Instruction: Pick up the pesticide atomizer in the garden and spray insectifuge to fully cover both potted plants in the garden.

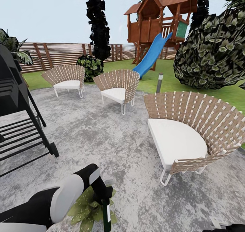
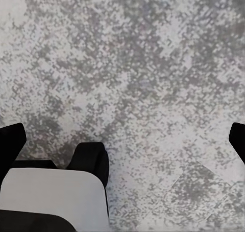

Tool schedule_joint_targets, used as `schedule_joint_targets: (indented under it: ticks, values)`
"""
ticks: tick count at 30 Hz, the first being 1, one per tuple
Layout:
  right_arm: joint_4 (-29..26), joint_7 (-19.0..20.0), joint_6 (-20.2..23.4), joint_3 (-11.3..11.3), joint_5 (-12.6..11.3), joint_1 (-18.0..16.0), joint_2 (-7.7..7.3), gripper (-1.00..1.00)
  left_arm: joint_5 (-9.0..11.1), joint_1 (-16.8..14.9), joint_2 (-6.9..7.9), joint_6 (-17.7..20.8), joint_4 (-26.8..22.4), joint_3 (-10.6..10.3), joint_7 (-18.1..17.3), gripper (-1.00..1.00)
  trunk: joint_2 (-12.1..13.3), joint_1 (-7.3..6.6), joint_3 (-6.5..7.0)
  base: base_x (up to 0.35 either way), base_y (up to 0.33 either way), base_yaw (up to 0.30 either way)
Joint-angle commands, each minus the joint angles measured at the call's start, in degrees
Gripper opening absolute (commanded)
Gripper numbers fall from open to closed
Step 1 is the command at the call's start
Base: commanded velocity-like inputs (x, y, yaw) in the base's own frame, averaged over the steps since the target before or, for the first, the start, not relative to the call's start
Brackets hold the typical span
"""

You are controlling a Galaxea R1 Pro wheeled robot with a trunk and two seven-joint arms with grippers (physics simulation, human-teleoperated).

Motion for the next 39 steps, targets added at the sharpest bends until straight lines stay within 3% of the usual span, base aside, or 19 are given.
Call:
schedule_joint_targets:
  ticks: [1, 28, 39]
  values:
    - [-0.07, 0.39, 0.13, -0.23, 0.32, -0.06, 0.0, 1.0, -0.59, 0.03, 0.0, 0.23, -0.08, 0.53, -0.32, -1.0, -0.03, -0.01, -0.15, 0.0, 0.0, 0.0]
    - [-0.07, 0.39, 0.13, -0.24, 0.32, -0.05, -0.06, 1.0, -0.59, 0.03, 0.18, 0.32, -0.1, 0.88, -0.32, -1.0, -0.03, -0.01, -2.58, 0.028, 0.0, 0.0]
    - [-0.07, 0.48, 0.13, -0.16, 0.41, -0.05, -0.08, 1.0, -0.59, 0.03, 0.1, 0.32, -0.07, 0.88, -0.32, -1.0, -0.03, -0.01, -2.76, 0.05, 0.0, 0.029]
